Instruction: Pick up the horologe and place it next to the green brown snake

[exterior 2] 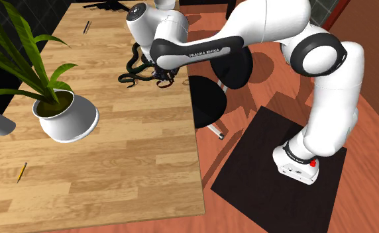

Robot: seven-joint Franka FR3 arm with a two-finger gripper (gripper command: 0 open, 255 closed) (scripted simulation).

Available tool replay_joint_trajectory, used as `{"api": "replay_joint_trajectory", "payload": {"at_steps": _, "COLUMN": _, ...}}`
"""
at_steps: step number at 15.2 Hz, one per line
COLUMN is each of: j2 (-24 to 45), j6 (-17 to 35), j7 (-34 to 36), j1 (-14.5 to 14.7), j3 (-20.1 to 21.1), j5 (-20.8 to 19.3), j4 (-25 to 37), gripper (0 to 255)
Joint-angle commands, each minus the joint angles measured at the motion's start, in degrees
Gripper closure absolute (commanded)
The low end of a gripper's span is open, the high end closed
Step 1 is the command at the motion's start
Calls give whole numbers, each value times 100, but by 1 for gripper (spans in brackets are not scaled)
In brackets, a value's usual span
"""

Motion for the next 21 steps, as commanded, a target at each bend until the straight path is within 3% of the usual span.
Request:
{"api": "replay_joint_trajectory", "payload": {"at_steps": 1, "j2": 231, "j6": -85, "j7": -229, "j1": -16, "j3": -103, "j5": -108, "j4": 368, "gripper": 255}}
{"api": "replay_joint_trajectory", "payload": {"at_steps": 6, "j2": 1035, "j6": -454, "j7": -851, "j1": 131, "j3": -394, "j5": -408, "j4": 1728, "gripper": 255}}
{"api": "replay_joint_trajectory", "payload": {"at_steps": 8, "j2": 1633, "j6": -779, "j7": -1265, "j1": 342, "j3": -582, "j5": -582, "j4": 2815, "gripper": 255}}
{"api": "replay_joint_trajectory", "payload": {"at_steps": 21, "j2": 1553, "j6": 200, "j7": -874, "j1": -8, "j3": -551, "j5": -595, "j4": 1595, "gripper": 255}}
